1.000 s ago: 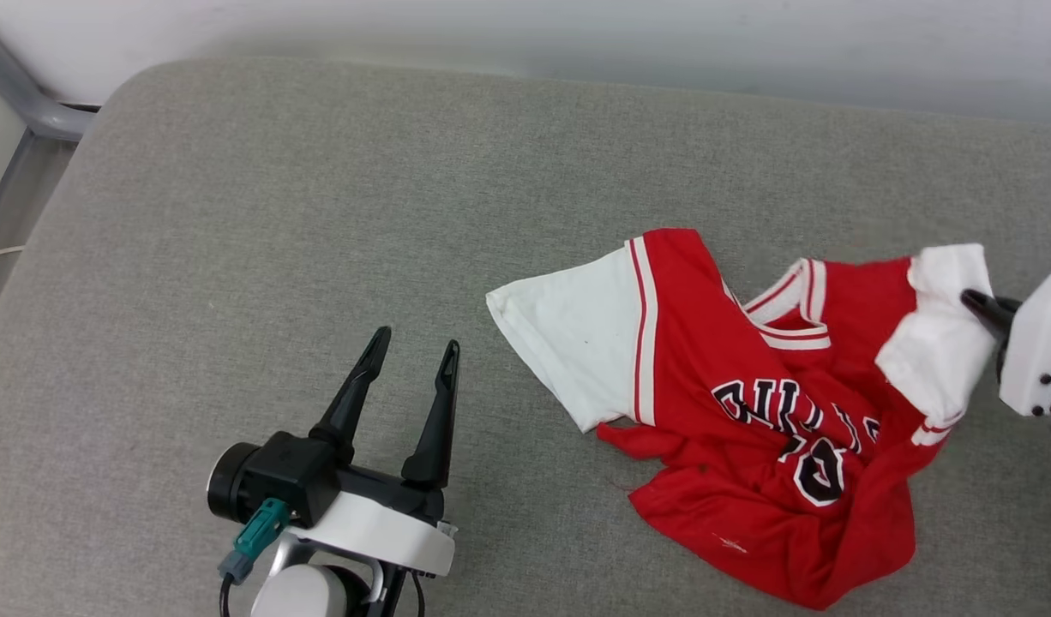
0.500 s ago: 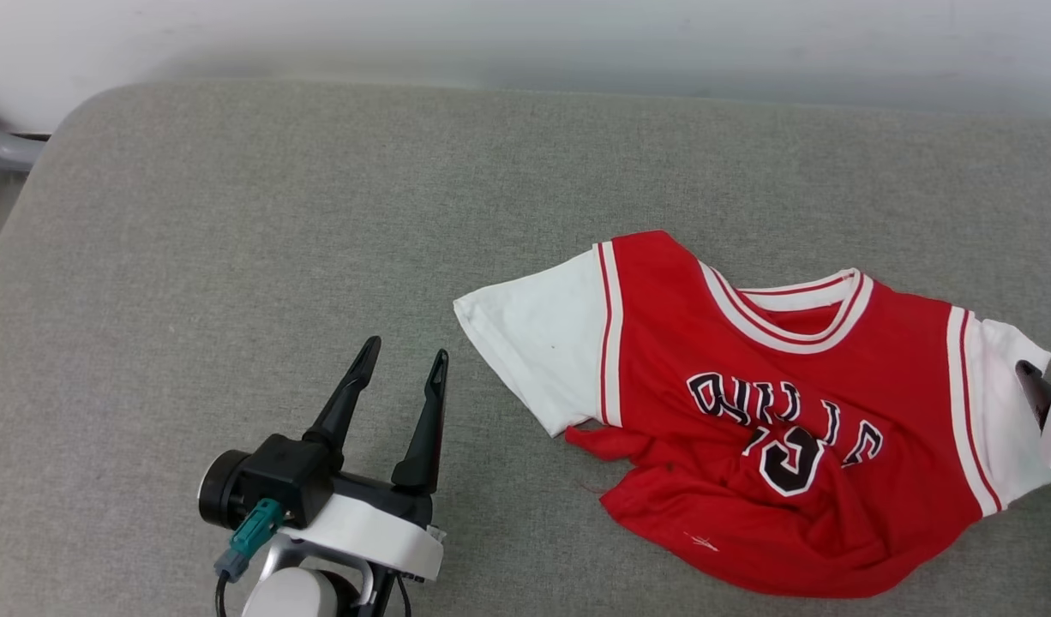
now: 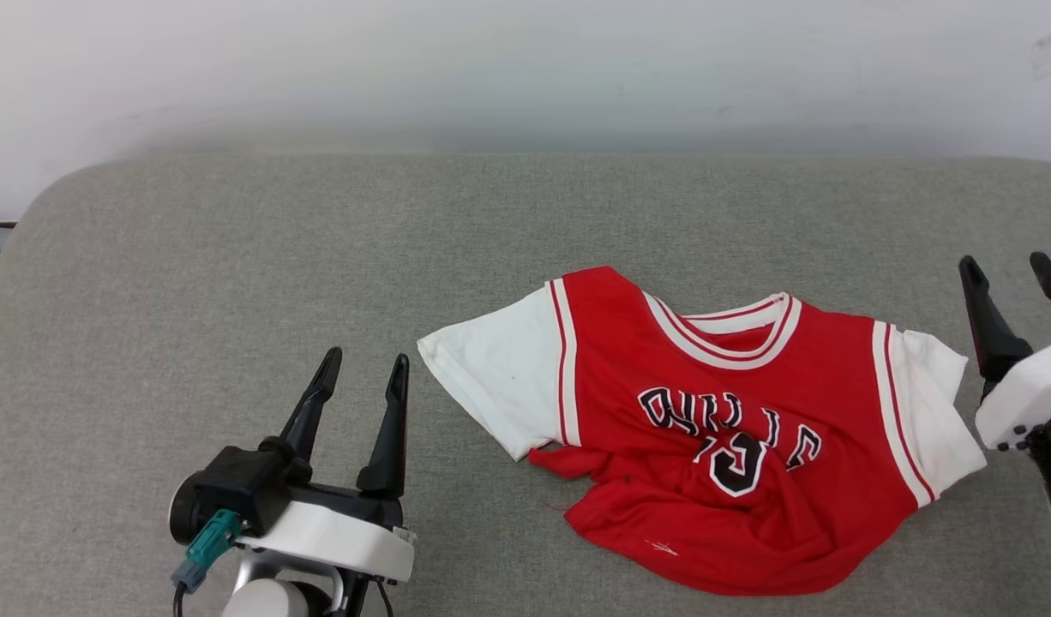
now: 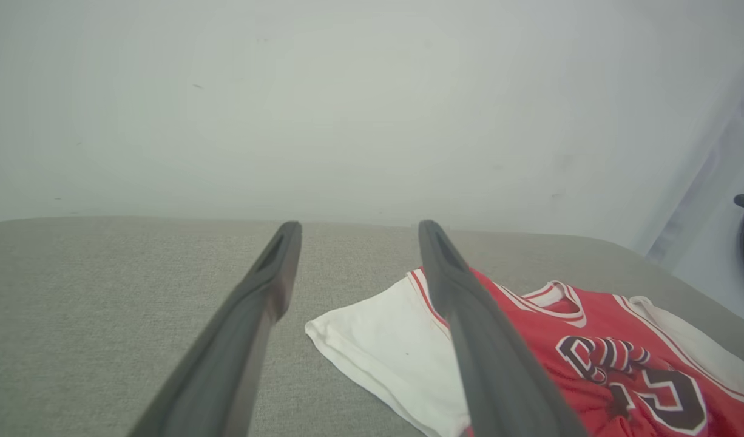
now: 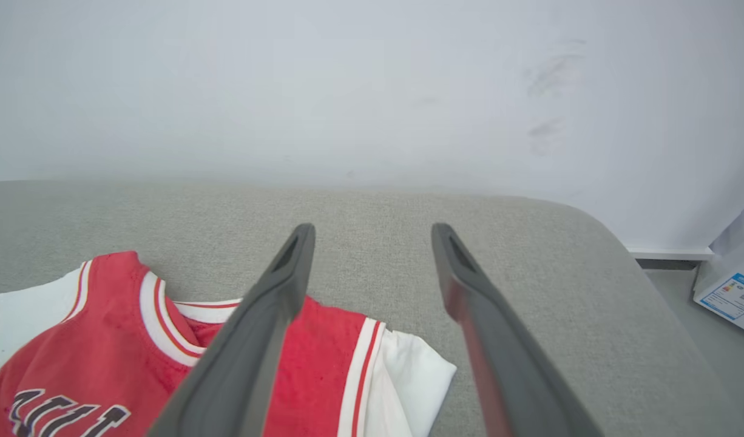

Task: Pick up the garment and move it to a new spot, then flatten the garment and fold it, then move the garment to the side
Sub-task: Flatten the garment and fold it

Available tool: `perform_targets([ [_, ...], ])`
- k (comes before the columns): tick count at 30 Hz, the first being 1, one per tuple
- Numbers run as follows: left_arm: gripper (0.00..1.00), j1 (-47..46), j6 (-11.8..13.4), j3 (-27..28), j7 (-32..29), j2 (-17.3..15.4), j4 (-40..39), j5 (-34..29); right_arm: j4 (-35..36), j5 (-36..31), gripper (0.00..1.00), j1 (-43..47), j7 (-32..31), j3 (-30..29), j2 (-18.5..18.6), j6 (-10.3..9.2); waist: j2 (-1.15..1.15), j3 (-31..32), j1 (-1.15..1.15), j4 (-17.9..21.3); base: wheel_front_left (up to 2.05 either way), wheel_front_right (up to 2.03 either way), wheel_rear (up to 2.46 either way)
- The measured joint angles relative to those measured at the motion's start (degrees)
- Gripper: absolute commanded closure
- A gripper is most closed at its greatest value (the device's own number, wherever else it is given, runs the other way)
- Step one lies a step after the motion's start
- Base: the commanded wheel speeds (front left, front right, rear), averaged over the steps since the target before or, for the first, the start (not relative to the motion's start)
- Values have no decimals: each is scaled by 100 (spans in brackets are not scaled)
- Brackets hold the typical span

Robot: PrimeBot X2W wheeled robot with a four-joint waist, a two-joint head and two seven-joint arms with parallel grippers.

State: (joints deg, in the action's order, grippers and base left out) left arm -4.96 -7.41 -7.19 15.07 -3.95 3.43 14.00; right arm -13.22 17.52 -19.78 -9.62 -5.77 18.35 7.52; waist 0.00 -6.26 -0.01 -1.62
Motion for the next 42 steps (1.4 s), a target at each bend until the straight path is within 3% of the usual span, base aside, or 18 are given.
perform_targets([
  [10, 0, 176, 0, 136, 0, -55, -18, 191, 1098, -357, 0, 1277, 1697, -105, -722, -1, 0, 163, 0, 177, 0, 0, 0],
  [17, 0, 237, 0, -8, 0, -172, 170, 345, 1136, -490, 0, 1545, 2096, -140, -1109, -1, 0, 60, 0, 265, 0, 0, 0],
  [19, 0, -74, 0, -256, -64, -428, 435, 454, 1174, -500, 0, 1522, 2126, -200, -1212, -1, 0, -97, 0, 341, 0, 0, 0],
  [26, 0, -1406, 0, -837, -1969, -1288, 838, 936, 1279, -576, 0, 1461, 2117, -201, -1340, -1, 0, -449, 0, 497, 0, 0, 0],
  [31, 0, -2327, -1, -1255, -4000, -1903, 968, 1451, 1326, -603, 0, 1388, 2119, -189, -1385, -1, 0, -668, 1, 666, 0, 0, 0],
  [32, 0, -2770, 0, -1425, -4927, -2205, 921, 1519, 1333, -620, 0, 1303, 2128, -125, -1416, 0, 0, -780, 1, 783, 0, 0, 0],
  [36, 0, -3095, -9, -1529, -5944, -2362, 915, 1914, 1322, -651, 0, 1240, 2176, -56, -1451, -1, 0, -1001, 1, 937, 0, 0, 0],
  [42, 0, -3163, 11, -1613, -6330, -2660, 1150, 1909, 1262, -658, 0, 1121, 2272, -25, -1485, -1, 0, -1248, 1, 1119, 0, 0, 0],
])
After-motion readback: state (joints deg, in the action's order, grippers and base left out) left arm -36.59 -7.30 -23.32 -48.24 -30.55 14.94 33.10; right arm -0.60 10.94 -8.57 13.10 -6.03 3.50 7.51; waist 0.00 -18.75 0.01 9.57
